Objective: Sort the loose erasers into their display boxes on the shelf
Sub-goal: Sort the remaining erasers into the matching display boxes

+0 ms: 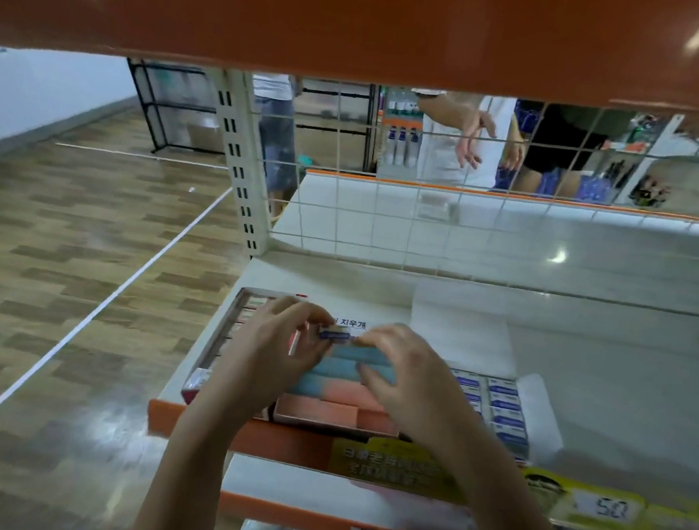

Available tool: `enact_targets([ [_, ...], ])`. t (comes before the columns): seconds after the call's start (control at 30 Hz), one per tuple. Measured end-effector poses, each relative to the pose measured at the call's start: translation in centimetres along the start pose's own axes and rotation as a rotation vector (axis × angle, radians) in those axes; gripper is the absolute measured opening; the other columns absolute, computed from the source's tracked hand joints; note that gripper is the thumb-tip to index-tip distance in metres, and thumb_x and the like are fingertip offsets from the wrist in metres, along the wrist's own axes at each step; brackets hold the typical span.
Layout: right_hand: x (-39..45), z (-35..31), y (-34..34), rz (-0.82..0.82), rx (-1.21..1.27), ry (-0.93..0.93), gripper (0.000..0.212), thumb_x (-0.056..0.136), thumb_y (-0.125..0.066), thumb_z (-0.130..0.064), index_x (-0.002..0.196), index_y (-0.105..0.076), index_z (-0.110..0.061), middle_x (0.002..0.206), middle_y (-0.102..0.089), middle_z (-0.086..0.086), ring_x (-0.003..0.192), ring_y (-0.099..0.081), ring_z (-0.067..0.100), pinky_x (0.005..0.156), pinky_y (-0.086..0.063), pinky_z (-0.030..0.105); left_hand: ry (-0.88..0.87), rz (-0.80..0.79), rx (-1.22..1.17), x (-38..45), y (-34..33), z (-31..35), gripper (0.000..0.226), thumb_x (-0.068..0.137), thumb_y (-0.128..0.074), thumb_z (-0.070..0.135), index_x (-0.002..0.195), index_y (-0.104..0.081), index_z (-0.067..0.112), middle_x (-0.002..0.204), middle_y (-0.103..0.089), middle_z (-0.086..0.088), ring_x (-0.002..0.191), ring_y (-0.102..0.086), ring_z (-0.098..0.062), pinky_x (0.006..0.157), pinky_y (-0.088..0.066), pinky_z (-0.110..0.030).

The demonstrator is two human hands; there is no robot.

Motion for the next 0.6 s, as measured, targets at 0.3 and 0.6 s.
enact_targets([
  [0.3,-5.5,8.5,7.3,0.193,-0.155,-0.306,0.029,0.089,-0.058,-0.025,0.118,-0.059,-0.02,0.117,-0.05,-0.009,0.093,-0.048,0.001,0.083,-0.037,0.015,-0.205,-0.288,0.072,0.8,-6.5,9.3,0.03,0.087,-0.057,0.041,0.116,-0.057,0.033,0.116,-0.054,0.018,0.107,-0.033,-0.003,0.082,-0.026,-0.016],
  [0.6,-9.1,12.9,8.0,0.195,-0.176,-0.541,0.035,0.091,-0.055,-0.025,0.125,-0.053,-0.017,0.123,-0.053,-0.002,0.107,-0.055,0.014,0.082,-0.037,0.019,-0.229,-0.464,0.273,0.0,-11.4,11.4,0.033,0.092,-0.047,0.046,0.119,-0.051,0.029,0.129,-0.051,0.011,0.119,-0.034,-0.013,0.1,-0.024,-0.03],
])
Point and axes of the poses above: each hand's wrist, its own x-axis towards the middle knuckle, its own y-axis out of the back of the hand, z = x × y, the point moved 7 cm from there along x, towards the middle knuckle
